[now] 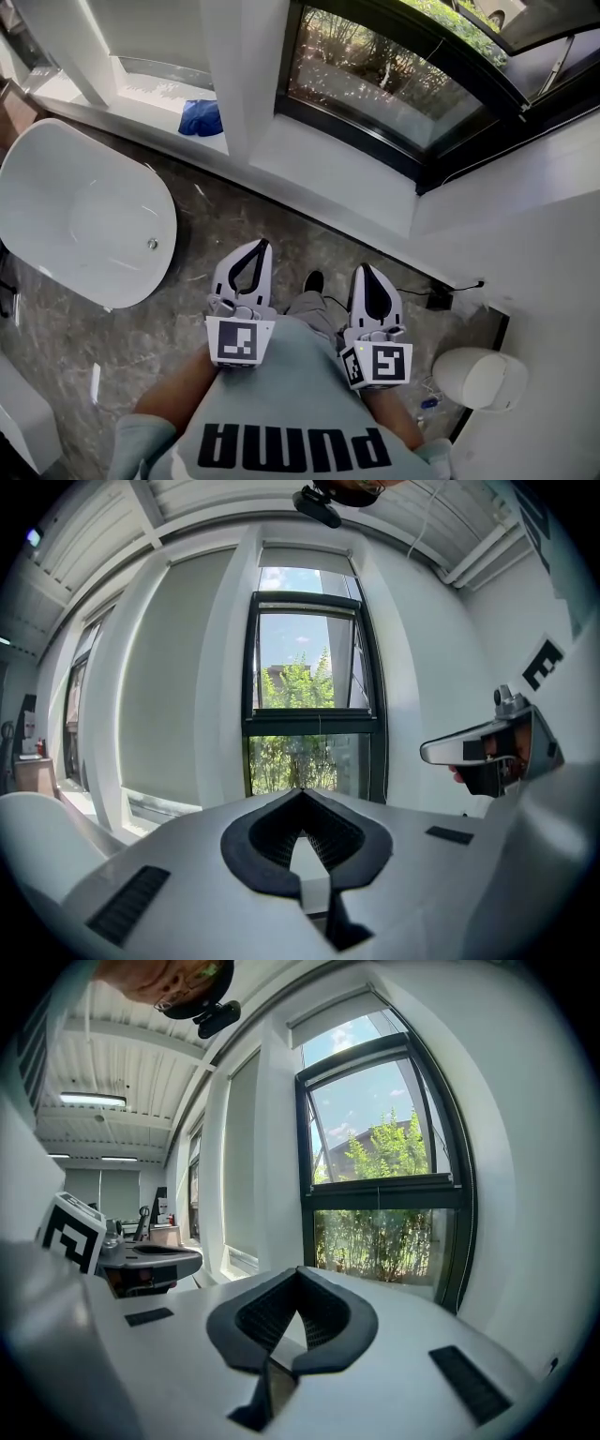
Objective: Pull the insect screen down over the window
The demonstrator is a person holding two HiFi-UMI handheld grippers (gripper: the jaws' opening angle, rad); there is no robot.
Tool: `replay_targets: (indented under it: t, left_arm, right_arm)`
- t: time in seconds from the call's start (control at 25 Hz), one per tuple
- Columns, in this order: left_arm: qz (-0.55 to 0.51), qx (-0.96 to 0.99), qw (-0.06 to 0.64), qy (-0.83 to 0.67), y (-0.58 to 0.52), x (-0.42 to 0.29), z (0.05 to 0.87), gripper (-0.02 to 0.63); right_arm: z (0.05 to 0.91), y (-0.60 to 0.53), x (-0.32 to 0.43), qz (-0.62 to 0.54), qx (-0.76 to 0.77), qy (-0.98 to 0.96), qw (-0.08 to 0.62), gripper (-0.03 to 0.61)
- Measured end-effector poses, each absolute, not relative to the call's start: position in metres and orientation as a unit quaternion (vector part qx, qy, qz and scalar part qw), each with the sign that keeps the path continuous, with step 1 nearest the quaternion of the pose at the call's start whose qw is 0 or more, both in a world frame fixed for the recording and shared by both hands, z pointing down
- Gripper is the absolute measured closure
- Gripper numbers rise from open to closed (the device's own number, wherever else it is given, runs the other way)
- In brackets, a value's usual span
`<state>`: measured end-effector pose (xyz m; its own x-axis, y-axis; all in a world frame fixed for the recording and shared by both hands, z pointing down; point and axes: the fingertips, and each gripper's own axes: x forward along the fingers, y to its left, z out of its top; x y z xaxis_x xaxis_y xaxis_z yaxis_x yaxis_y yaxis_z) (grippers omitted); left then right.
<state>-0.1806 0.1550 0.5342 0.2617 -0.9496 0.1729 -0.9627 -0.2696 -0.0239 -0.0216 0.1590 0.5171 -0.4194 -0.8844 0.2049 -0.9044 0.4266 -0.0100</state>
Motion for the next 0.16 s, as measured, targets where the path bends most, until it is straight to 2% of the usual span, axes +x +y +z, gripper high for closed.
replay_targets:
  t: [0.16]
  left_arm:
    - [0.076, 0.793, 0.036, -0.603, 0.1539, -0.1851, 0.5309, 0.601]
  right_arm:
    - [0.5192, 0.1594, -0.0258, 0.06, 0.53, -0.841, 0.088, 0.575]
